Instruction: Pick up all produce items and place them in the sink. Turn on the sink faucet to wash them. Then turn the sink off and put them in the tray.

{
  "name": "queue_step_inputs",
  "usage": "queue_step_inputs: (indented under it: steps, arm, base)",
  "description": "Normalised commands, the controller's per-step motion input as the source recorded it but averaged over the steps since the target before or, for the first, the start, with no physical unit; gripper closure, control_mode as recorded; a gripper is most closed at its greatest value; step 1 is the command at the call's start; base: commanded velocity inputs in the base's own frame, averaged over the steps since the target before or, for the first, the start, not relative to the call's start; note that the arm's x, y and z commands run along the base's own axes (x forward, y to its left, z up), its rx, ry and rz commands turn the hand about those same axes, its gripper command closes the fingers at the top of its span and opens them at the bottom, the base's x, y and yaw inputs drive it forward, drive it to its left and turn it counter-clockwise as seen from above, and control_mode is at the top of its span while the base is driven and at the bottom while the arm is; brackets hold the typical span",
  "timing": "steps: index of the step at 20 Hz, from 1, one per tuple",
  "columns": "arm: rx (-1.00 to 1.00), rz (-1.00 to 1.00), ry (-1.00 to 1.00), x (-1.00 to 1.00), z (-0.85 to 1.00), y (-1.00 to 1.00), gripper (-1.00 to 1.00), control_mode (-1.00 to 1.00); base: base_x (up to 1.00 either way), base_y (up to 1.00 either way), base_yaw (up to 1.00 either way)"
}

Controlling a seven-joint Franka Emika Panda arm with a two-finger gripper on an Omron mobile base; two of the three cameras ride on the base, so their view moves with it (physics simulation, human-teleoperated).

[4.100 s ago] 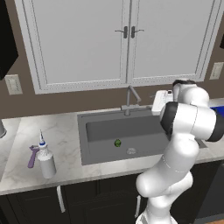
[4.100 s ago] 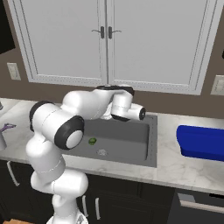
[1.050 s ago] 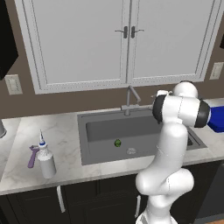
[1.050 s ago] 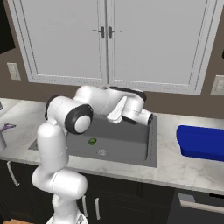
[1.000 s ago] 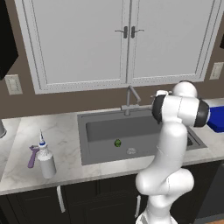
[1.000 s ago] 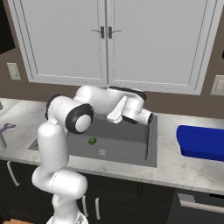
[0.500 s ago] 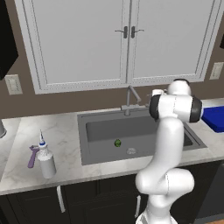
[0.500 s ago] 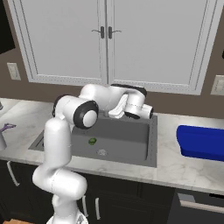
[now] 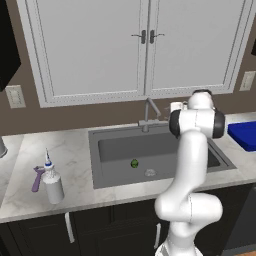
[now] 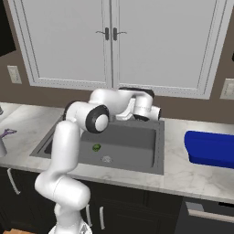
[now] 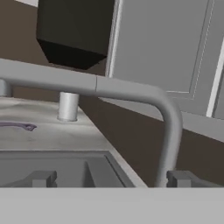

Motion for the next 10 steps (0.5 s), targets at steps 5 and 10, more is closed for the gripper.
queue_step_inputs:
  steps: [5,10]
  arm:
    - [0.00,0.04,0.07,0.34,-0.19,-0.01,-1.00,-1.00]
    - [0.00,0.03,0.02,0.26,-0.21,-0.06,-1.00,-1.00]
  base:
    - [0.00,0.00,0.00]
    - [0.00,0.00,0.00]
